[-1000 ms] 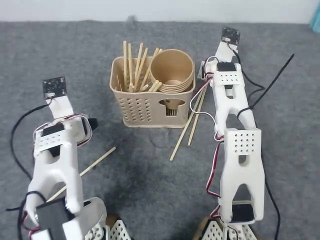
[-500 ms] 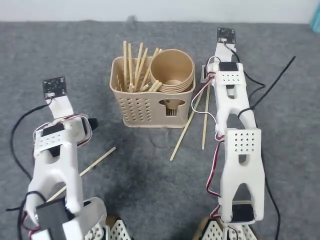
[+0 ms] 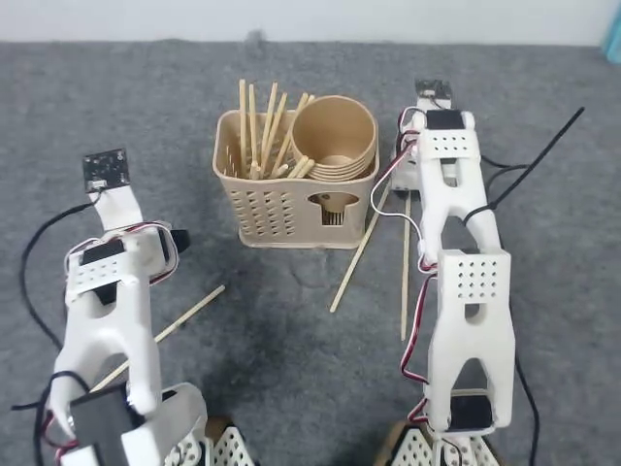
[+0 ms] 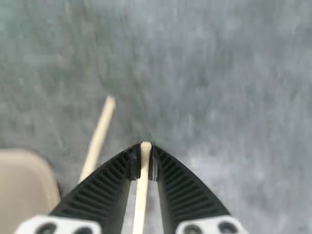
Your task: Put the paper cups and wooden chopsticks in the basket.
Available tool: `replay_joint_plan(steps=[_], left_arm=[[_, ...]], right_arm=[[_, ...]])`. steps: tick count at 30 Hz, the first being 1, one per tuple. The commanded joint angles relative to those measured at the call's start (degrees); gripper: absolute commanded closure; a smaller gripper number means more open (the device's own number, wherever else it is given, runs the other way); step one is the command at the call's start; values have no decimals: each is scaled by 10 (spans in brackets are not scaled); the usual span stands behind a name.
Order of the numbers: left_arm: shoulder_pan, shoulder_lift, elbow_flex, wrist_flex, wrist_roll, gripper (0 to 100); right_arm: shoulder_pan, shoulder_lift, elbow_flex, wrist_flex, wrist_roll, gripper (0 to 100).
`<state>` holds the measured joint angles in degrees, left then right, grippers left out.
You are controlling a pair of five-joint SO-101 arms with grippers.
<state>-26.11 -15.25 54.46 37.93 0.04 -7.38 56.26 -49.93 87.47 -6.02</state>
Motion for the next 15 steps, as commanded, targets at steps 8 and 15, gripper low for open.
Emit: replay_joint_plan(steps=[8,15], left_arm=[[2,-7,-12,3,-7,721],[3,-7,-12,3,-7,721]], right_arm=[[22,-95,-11,102,3,991],[30,-154,30,153,-4,991]])
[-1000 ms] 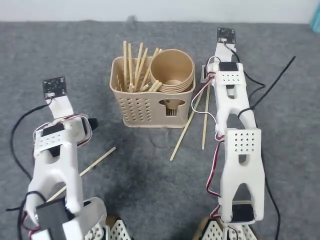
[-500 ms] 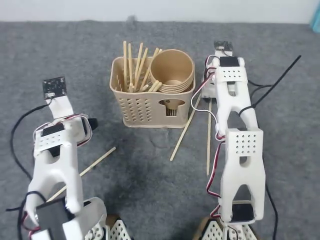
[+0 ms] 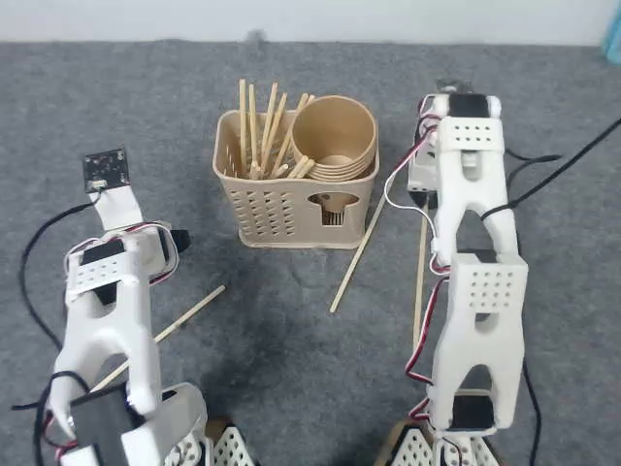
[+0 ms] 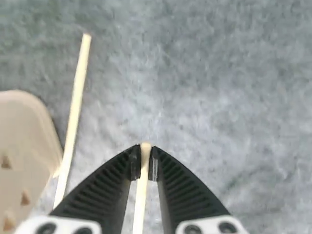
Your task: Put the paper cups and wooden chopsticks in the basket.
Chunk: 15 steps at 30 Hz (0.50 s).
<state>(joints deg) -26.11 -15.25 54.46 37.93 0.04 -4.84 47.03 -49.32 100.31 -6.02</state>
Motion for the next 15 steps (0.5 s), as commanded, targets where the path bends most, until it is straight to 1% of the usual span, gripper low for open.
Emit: replay_joint_plan(steps=[1,5,10,12,15], left_arm=[[3,-7,-12,3,-7,721],[3,-7,-12,2,-8,721],[2,-7,-12,2,-8,721],[2,-7,-12,2,-8,721],[2,-7,-12,2,-8,721]], right_arm=[[4,-65,41,19,-9,991],[-1,-92,88,18,-11,991],[5,-185,171,13,-20,991],[4,-239,237,-15,-28,990],[-4,-331,375,-102,-29,990]])
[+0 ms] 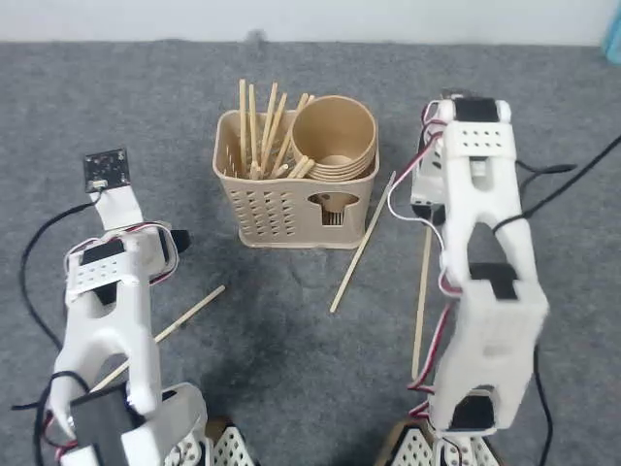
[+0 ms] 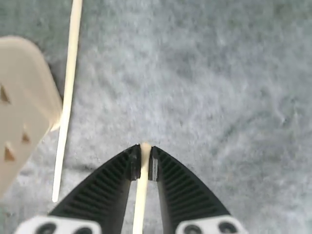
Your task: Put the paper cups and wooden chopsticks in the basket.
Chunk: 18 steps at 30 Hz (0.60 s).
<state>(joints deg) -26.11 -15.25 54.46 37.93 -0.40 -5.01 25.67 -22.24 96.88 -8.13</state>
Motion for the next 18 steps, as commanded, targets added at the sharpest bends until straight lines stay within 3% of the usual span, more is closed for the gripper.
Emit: replay_joint_plan(steps=[1,9,12,18], left_arm=[[2,-7,-12,2,-4,721],[2,-7,-12,3,-4,721],[1,-7,-11,3,-4,721],[1,-7,-11,3,-4,721]], right_arm=[[-7,-148,152,-102,-8,990],[-9,-272,387,-319,-4,989],[-9,-272,390,-327,-4,972],[-10,-253,392,-328,-4,829]])
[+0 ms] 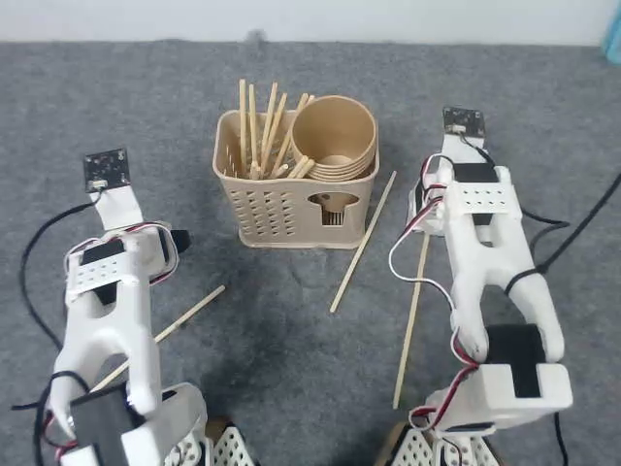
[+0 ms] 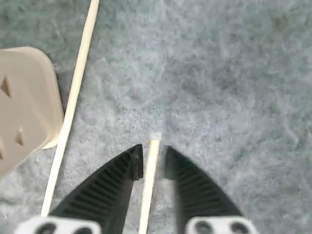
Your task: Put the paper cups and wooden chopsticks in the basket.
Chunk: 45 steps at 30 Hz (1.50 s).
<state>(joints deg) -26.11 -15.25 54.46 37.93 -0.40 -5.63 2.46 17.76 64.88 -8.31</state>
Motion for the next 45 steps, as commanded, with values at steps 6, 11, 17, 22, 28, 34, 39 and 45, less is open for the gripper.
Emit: replay_joint_plan(steps=[6,11,17,22,28,34,39,45], left_arm=[[1,-7,-11,3,-4,721],[1,-7,-10,3,-4,721],[1,-7,-10,3,-4,721],[1,-7,-10,3,-4,721],[1,-7,-10,3,-4,721],[1,-7,-10,3,-4,721],[1,-7,-10,3,-4,721],[1,-7,-11,3,-4,721]], right_arm=[[-7,23,-28,-3,-3,830],[-19,48,-44,-4,-6,856],[-34,115,-117,47,-44,930],[-32,189,-178,70,-44,931],[-36,245,-214,90,-44,933],[-37,262,-215,90,-38,958],[-42,259,-223,123,-6,990],[-20,184,-239,201,-8,990]])
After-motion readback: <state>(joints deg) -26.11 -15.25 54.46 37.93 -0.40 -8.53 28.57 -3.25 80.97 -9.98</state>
